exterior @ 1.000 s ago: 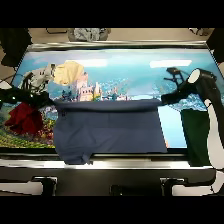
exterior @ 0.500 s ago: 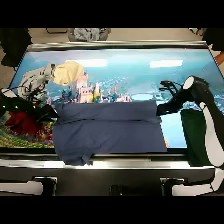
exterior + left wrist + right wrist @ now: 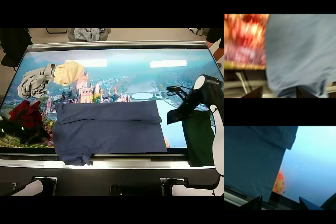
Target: Fold the shirts.
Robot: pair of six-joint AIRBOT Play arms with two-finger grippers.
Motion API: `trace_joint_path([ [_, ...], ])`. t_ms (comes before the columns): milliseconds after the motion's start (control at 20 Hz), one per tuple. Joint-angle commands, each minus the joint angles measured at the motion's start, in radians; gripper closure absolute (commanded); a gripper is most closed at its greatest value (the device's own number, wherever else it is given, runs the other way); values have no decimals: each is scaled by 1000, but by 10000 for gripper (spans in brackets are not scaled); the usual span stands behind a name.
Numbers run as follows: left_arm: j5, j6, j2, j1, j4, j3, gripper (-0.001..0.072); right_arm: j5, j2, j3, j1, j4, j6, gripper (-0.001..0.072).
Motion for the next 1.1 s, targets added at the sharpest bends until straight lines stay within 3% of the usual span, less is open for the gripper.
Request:
trace_joint_path([
  [0, 101, 35, 142, 19, 10, -267, 218, 49, 5, -35, -21, -10, -14, 180],
  [200, 147, 104, 147, -8, -58, -378, 219, 44, 6, -35, -21, -13, -14, 180],
  [600, 227, 82, 72, -170, -70, -381, 220, 34, 23, -73, -21, -26, -14, 181],
  [650, 243, 72, 55, -192, -69, -381, 270, 26, 39, -108, -21, -40, -14, 180],
  [800, 282, 49, 39, -211, -69, -380, 599, -15, 108, -256, -22, -93, -14, 179],
  [900, 277, 56, 40, -207, -69, -380, 676, -60, 144, -364, -22, -81, -14, 180],
  [1050, 271, 76, 48, -208, -69, -379, 674, -119, 151, -466, -22, 1, -37, 156],
])
